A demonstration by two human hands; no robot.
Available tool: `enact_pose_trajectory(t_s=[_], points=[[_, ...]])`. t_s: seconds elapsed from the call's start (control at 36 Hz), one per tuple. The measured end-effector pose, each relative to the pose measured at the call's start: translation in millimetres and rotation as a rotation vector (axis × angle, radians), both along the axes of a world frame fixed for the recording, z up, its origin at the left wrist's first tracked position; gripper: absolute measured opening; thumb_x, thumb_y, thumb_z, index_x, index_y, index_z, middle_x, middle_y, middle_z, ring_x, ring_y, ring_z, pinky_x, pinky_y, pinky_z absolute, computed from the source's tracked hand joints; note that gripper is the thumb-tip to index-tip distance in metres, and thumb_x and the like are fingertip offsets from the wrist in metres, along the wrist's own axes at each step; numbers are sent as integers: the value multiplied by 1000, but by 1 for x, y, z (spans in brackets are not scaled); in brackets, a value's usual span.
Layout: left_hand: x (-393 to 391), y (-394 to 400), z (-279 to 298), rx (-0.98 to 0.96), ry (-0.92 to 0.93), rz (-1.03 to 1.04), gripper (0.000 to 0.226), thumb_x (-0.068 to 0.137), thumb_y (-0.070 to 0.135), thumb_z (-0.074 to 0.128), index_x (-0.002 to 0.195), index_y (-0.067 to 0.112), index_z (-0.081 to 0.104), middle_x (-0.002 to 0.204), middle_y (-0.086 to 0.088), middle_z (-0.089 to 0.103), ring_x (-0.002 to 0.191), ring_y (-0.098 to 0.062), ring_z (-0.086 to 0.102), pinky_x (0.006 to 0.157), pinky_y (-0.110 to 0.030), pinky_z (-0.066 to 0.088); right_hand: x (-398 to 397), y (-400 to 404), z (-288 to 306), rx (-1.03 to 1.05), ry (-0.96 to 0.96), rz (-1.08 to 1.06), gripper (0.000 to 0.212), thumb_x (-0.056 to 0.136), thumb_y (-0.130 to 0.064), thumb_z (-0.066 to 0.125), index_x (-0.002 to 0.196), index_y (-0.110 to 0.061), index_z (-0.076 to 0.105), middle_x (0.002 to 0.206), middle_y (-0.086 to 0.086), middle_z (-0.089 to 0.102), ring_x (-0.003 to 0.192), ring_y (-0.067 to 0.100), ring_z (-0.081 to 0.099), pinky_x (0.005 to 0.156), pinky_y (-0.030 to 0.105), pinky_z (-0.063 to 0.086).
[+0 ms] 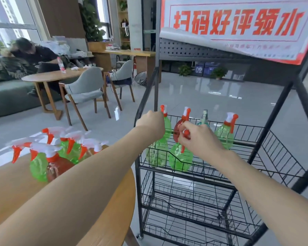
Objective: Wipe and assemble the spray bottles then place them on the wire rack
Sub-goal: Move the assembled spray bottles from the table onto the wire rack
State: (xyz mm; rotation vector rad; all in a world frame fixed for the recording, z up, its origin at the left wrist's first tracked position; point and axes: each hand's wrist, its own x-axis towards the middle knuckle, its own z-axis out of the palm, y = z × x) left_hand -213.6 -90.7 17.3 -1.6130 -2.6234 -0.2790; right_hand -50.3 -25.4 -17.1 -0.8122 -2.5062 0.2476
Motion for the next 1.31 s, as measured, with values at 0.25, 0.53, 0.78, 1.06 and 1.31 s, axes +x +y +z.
enact_pose_trajectory(t_s=[0.25,0.53,0.78,1.06,1.31], points=[[5,-9,3,-7,-6,20,37,99,39,63,126,16,55,92,-2,56,89,-29,62,75,-38,53,8,-13,11,80,-119,-53,40,103,-49,54,135,-25,58,69,-21,47,56,-7,45,51,16,34],[20,-64,10,130,-22,40,66,98,66,53,144,20,41,109,-5,57,103,-30,63,73,-36,42,11,-37,22,201,40,-59,40,101,-51,49,128,-24,63,52,-13,48,42,2,40,46,22,35],[-11,-165,-11,451,18,92,42,109,38,43,148,22,40,134,-6,56,109,-30,64,68,-34,39,-57,-128,11,325,281,271,40,96,-46,44,103,-21,75,41,-13,38,33,10,40,35,24,39],[-95,-234,-20,176,16,393,48,95,4,56,140,18,48,142,-5,50,120,-30,58,71,-37,40,-162,-187,9,-13,-129,228,51,101,-55,48,142,-24,48,116,5,69,103,30,65,73,35,46],[-153,-245,-26,16,105,430,52,92,-7,54,140,13,50,137,-8,50,110,-32,64,71,-38,49,-209,-175,-8,-122,-274,120,59,102,-52,50,149,-18,39,115,5,64,90,25,62,66,33,47]])
